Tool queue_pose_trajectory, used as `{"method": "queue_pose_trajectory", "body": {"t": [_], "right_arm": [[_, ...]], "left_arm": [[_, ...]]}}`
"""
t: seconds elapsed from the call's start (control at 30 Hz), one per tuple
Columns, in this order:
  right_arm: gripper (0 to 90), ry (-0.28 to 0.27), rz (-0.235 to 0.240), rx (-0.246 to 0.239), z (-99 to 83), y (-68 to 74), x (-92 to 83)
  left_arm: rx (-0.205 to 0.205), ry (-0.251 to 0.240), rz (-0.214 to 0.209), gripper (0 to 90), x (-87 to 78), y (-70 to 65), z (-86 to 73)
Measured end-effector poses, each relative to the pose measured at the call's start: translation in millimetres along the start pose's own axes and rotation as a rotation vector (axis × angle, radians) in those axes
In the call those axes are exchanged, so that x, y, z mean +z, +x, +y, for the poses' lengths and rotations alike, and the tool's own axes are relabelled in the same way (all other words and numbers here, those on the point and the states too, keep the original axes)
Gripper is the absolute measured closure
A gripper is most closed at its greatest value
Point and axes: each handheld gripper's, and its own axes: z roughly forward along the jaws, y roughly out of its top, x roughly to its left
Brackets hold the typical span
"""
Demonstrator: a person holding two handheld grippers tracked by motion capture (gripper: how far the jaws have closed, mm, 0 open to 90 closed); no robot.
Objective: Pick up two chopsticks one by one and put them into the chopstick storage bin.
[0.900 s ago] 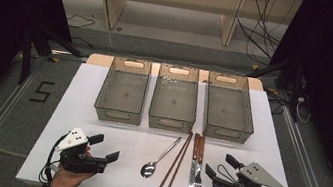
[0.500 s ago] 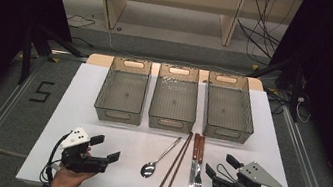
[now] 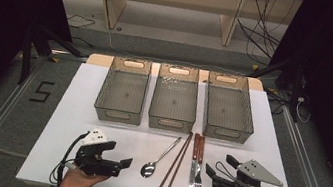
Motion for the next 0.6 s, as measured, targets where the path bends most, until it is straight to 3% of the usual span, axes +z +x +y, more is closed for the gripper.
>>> {"method": "queue_pose_trajectory", "body": {"t": [0.3, 0.6], "right_arm": [[22.3, 0.029, 0.001, -0.008, 0.4, 0.9, 1.7], [22.4, 0.053, -0.009, -0.004, 0.1, 0.0, 3.3]], "left_arm": [[0.005, 0.084, -0.017, 19.1, 16.3, -18.6, 12.5], [0.041, 0.176, -0.034, 24.3, 40.3, -39.8, 25.1]]}}
